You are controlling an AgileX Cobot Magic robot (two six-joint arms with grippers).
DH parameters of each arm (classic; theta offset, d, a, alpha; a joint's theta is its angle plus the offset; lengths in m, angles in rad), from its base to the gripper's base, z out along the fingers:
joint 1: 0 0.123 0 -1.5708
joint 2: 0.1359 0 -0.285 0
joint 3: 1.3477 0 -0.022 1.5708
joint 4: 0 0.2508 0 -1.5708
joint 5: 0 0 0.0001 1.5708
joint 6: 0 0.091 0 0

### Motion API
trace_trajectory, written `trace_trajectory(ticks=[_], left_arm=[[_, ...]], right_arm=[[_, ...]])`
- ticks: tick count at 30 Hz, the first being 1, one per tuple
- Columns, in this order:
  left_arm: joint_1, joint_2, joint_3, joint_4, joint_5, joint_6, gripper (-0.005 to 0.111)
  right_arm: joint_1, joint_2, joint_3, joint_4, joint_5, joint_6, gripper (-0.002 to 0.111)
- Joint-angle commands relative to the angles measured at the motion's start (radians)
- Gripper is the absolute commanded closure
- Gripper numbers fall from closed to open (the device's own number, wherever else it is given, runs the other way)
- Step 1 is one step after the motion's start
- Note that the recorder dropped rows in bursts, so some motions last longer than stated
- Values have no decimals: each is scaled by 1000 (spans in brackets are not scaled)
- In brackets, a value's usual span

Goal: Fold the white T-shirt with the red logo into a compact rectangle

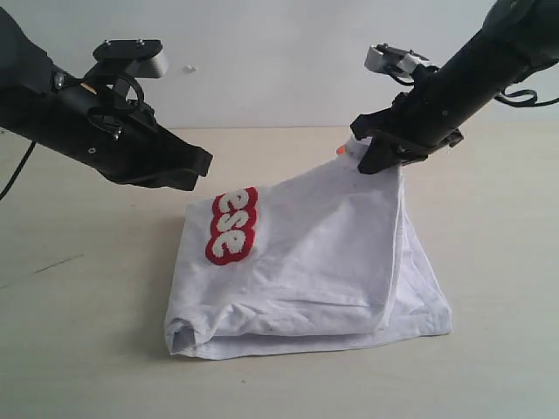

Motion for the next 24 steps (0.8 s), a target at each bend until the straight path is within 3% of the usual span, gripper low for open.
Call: trace_trajectory(ticks=[1, 10, 13, 18, 24], left_arm=[[1, -7, 2, -5, -5, 4, 107], [1, -7, 2, -5, 7, 4, 107], [1, -7, 2, -5, 7, 4, 107], [1, -7, 2, -5, 7, 4, 107], [1, -7, 2, -5, 7, 4, 107]], right_arm=[[1, -23, -8, -179, 9, 135, 108], [1, 56, -8, -429, 20, 297, 105], [1, 79, -8, -475, -4, 314, 91], [1, 78, -8, -485, -56, 354, 58], [1, 13, -10, -632, -85, 521, 61]])
